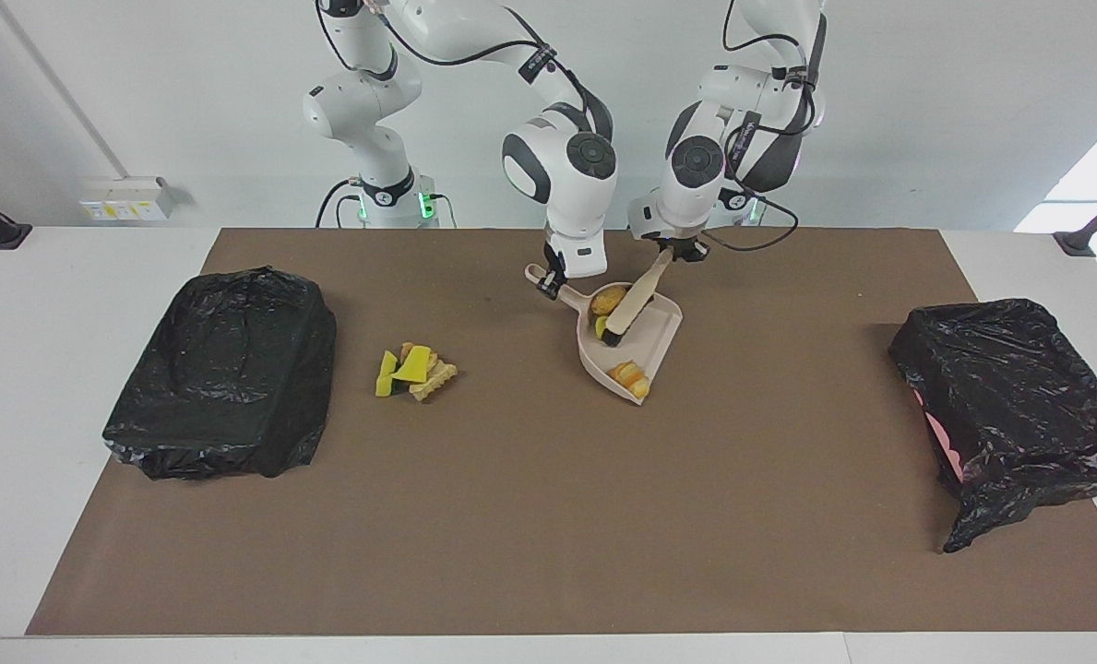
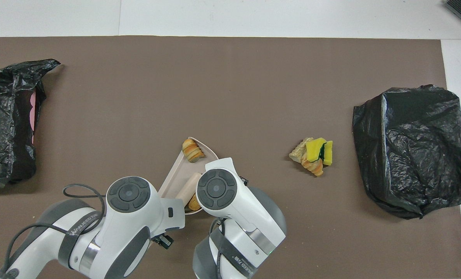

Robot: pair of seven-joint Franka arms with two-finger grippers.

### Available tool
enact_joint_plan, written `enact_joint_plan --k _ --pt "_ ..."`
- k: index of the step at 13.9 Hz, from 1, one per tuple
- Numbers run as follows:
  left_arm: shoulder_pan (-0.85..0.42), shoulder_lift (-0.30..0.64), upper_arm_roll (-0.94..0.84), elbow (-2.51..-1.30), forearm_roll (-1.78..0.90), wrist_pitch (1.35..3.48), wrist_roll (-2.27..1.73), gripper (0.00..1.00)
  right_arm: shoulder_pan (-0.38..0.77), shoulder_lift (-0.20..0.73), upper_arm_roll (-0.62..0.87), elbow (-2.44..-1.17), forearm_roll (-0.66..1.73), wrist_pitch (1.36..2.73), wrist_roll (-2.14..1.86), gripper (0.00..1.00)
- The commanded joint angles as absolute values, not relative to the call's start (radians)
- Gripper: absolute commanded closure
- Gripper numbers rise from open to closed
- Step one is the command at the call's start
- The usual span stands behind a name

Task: Sweep and dump trash in bin
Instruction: 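Carry the loaded dustpan with the right gripper toward the black bag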

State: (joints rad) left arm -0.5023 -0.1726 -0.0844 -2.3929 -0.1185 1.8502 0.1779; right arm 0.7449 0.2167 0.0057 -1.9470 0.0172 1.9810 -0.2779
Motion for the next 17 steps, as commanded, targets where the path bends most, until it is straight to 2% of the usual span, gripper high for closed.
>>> enact_joint_plan --k 1,5,10,13,17 --pt "-0.445 -0.178 -0.063 -2.329 -0.144 1.786 0.193 1.00 0.742 0.216 0.008 -1.947 0.003 2.006 -0.259 1.00" --pt "-0.283 -0.167 -0.061 -2.238 -0.114 1.743 0.193 1.00 0.736 0.210 0.006 -1.937 0.008 1.990 -0.256 1.00" --pt "-0.167 -0.138 -0.061 -2.198 -0.066 1.762 0.147 1.00 0.642 0.111 0.006 -1.939 0.008 1.941 -0.261 1.00" --pt "-0.186 -0.152 -0.071 -2.215 -0.066 1.747 -0.058 1.00 0.553 0.032 -0.006 -1.937 -0.012 1.910 -0.259 1.00" --pt "-0.369 -0.183 -0.074 -2.260 -0.081 1.764 -0.283 1.00 0.385 -0.038 -0.005 -1.921 -0.041 1.829 -0.322 1.00"
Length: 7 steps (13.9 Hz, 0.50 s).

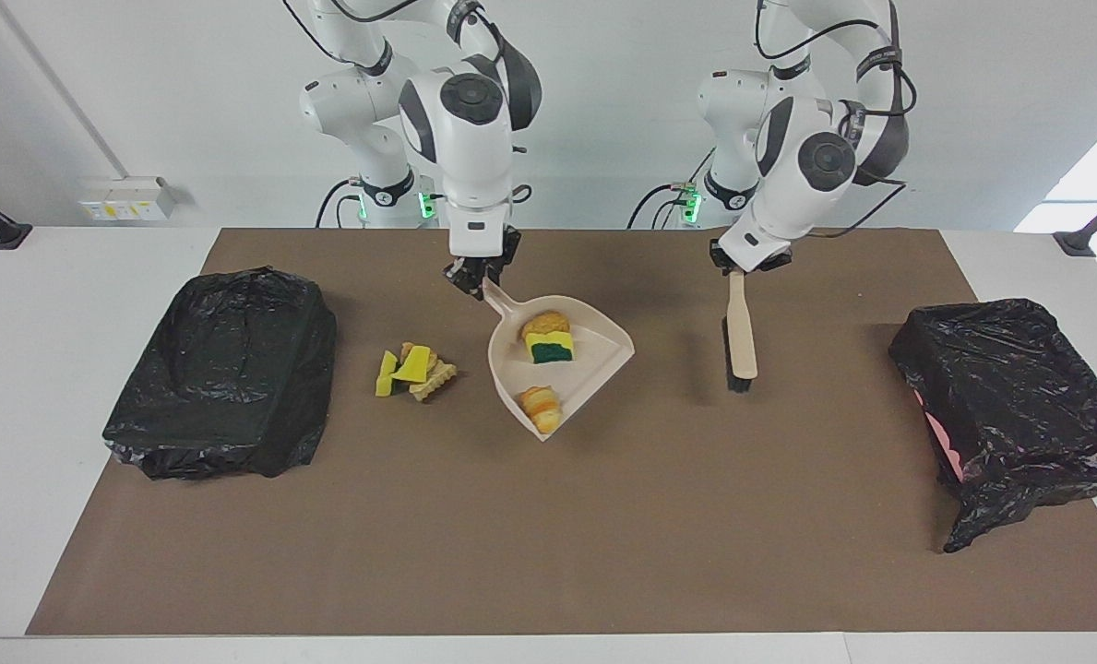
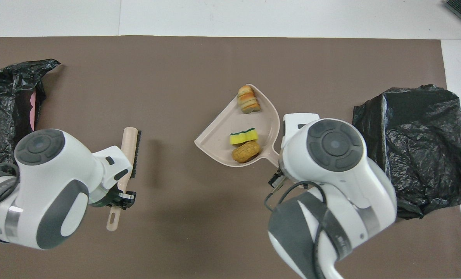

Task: Sweep and dump trash in bin
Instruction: 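Carry the loaded dustpan with the right gripper toward the black bag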

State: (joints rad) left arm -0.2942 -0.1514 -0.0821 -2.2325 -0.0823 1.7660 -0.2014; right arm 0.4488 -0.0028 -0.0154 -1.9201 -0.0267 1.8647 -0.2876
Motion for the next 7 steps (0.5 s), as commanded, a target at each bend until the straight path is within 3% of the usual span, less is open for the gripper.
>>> enact_joint_plan --k 1,7 --pt "-0.402 -0.181 -0.074 -2.269 -0.104 1.772 -0.316 1.00 0.343 -0.050 -0.006 -1.919 -0.041 1.807 -0.374 1.00" --pt "-0.628 -0.181 -0.074 -2.365 -0.247 1.931 -0.532 1.00 0.025 -0.118 -0.008 -1.917 -0.083 1.692 -0.829 1.00"
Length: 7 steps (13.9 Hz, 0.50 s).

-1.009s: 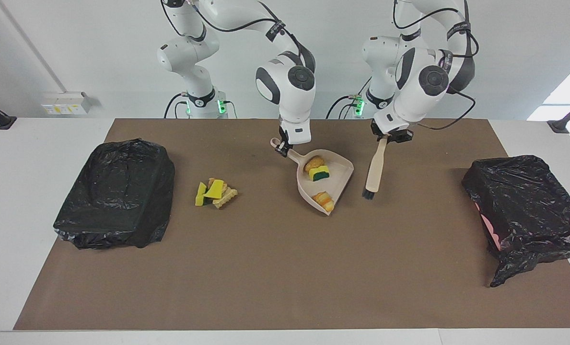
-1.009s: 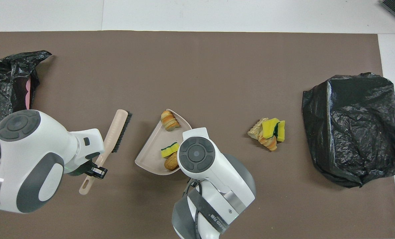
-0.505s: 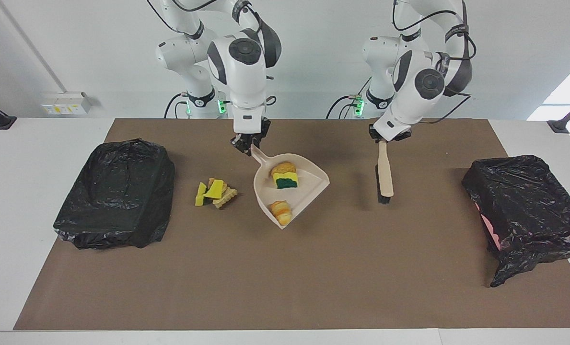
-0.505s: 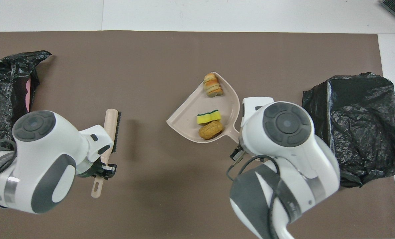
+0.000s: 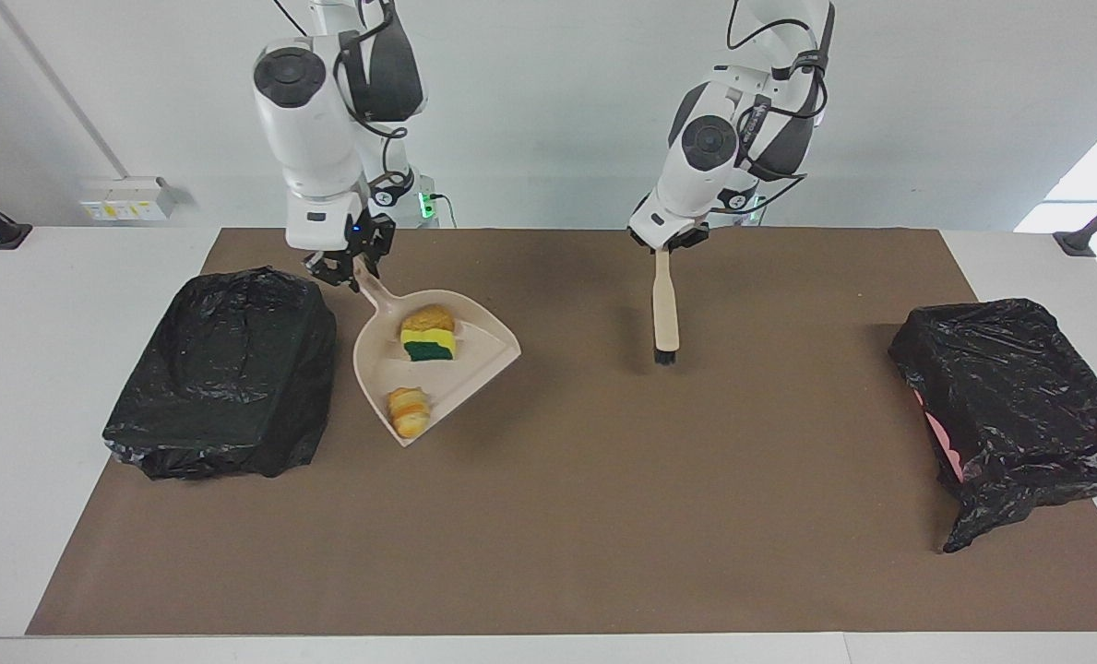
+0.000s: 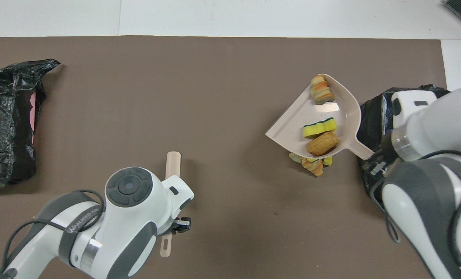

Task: Sweep and dump trash in bin
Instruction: 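Dump the dustpan with the right gripper while the left gripper retracts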

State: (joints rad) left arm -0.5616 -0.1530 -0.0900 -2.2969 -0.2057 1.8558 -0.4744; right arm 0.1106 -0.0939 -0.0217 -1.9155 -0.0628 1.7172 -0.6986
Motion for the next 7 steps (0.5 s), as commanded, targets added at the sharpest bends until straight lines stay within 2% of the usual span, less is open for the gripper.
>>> enact_joint_plan --k 1,3,5,6,7 --pt "-0.665 -0.179 -0.074 -2.394 -0.267 1.983 -0.538 1.00 -0.053 -0.120 -0.009 -1.916 -0.090 1.689 -0.960 1.00" --pt "-0.670 -0.173 -0.075 -2.448 -0.302 2.080 -0.555 1.00 -0.197 -0.121 -0.009 -1.916 -0.112 1.710 -1.205 1.00" --pt "-0.686 -0.167 -0.074 -2.474 -0.347 2.124 -0.558 1.00 -0.291 -0.124 -0.008 -1.917 -0.167 1.755 -1.337 1.00" --pt "-0.686 -0.167 -0.074 -2.473 -0.348 2.126 -0.558 0.88 -0.320 -0.124 -0.008 -1.917 -0.201 1.790 -1.391 1.00" --pt "-0.683 -0.164 -0.071 -2.465 -0.348 2.120 -0.557 0.48 -0.343 -0.123 -0.009 -1.917 -0.236 1.824 -1.435 1.00"
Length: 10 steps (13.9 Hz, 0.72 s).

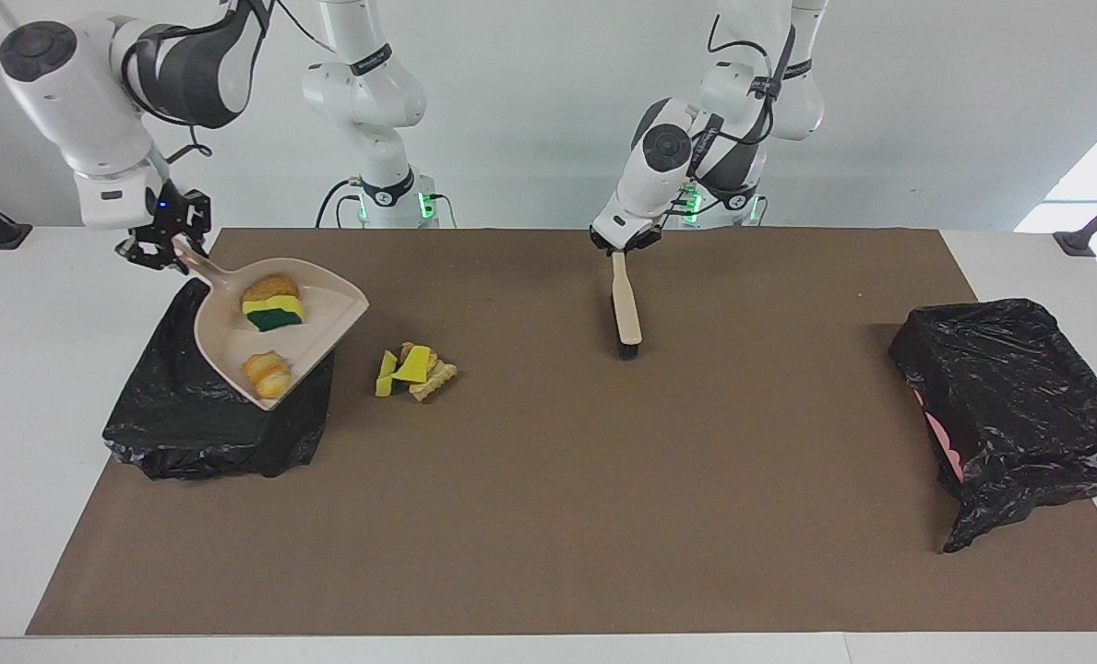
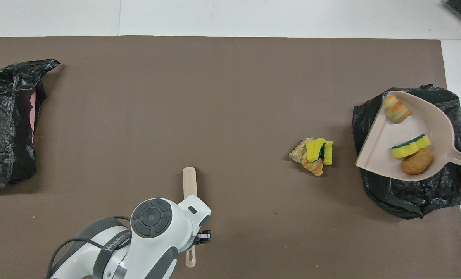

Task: Sweep and dump trash in bin
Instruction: 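Dump the dustpan with the right gripper while the left gripper retracts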

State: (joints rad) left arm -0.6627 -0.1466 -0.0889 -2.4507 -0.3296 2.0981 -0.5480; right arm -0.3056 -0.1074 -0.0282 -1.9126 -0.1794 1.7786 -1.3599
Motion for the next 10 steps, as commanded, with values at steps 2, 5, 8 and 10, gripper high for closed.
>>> enact_joint_plan --k 2,5,8,10 --pt "-0.661 -0.132 -0.068 -2.426 -0.348 2.112 -0.546 0.00 -0.367 -0.121 -0.008 -1.917 -0.337 1.874 -1.489 1.00" --pt "-0.560 -0.100 -0.064 -2.359 -0.331 2.105 -0.540 0.00 -0.359 -0.114 -0.005 -1.927 -0.501 1.914 -1.499 1.00" --pt "-0.441 -0.069 -0.064 -2.292 -0.257 2.092 -0.537 0.00 -0.339 -0.115 0.008 -1.942 -0.638 1.942 -1.499 1.00" --pt "-0.376 -0.023 -0.064 -2.228 -0.195 2.094 -0.464 0.00 -0.296 -0.115 0.006 -1.950 -0.722 1.941 -1.499 1.00"
